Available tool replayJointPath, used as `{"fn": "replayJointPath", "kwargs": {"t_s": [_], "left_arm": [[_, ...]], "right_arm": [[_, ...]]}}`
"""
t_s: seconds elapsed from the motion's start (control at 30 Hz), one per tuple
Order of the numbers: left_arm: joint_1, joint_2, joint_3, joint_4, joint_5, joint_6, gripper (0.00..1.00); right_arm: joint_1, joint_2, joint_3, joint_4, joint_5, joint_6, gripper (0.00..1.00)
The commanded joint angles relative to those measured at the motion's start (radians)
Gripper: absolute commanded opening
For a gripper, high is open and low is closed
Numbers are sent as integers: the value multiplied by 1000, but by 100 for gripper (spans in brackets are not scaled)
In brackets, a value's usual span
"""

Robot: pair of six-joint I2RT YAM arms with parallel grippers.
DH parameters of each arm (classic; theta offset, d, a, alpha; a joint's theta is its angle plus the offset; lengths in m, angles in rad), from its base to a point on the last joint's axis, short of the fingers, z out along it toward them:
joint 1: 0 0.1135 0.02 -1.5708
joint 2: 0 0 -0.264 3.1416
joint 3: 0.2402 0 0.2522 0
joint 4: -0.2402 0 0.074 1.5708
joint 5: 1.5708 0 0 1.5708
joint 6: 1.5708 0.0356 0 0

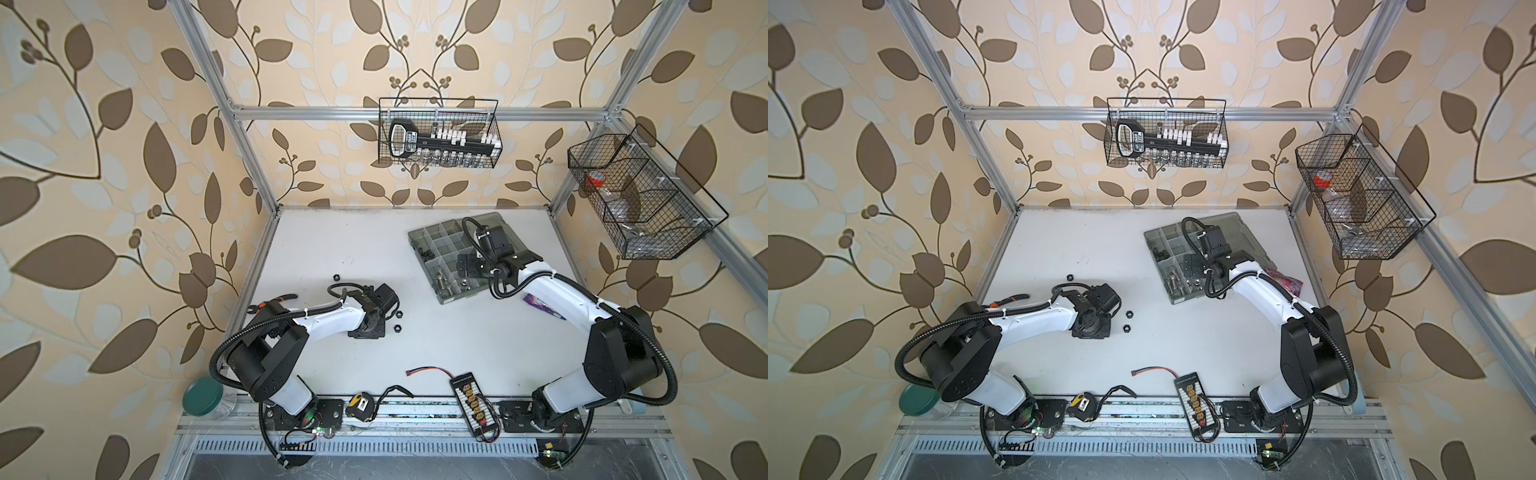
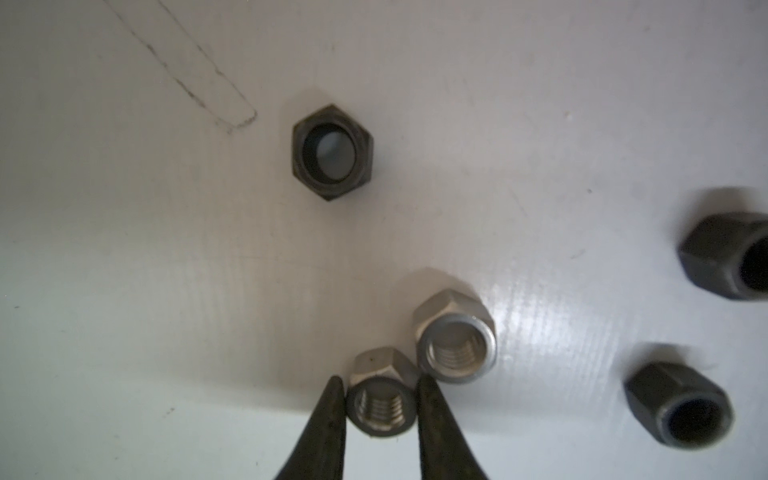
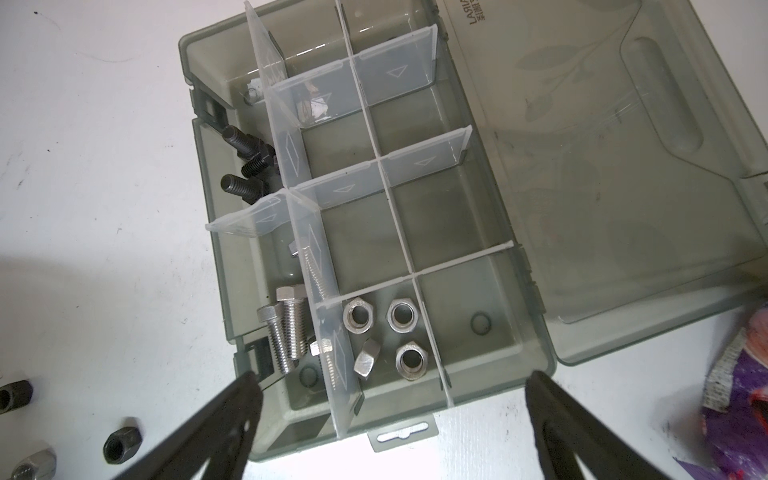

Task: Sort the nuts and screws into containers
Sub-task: 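Carry the silver nut with the left gripper to the box while the right moves aside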

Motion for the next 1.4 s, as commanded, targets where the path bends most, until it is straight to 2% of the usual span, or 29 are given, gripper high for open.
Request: {"fn": "replayJointPath", "kwargs": {"t_s": [0.0, 0.2, 0.47, 0.53, 0.73, 0.93, 1.13, 1.27, 1.37], "left_arm": [[-4, -18, -25, -24, 2, -15, 27], [-3, -21, -21, -29, -9, -15, 24], [-3, -98, 12, -93, -69, 9, 21], [-3, -143, 22, -102, -68, 18, 21], [-5, -160, 76, -82, -45, 58, 21], [-9, -113, 179, -11, -25, 108, 21], [-48, 1, 308, 68, 7, 155, 20], [-82, 83, 416, 112, 32, 177, 20], [-102, 163, 506, 139, 60, 188, 20]], "right_arm": [[4, 3, 4, -12, 11, 2, 100], [4, -7, 0, -16, 18, 2, 100], [4, -7, 0, -17, 22, 3, 99], [6, -6, 3, -15, 22, 3, 100], [5, -12, 5, -15, 52, 16, 100], [3, -50, -23, 6, 114, 47, 100], [-14, -108, -51, 14, 203, 97, 100], [-62, -164, -96, 38, 240, 128, 99], [-123, -190, -135, 59, 205, 151, 100]]}}
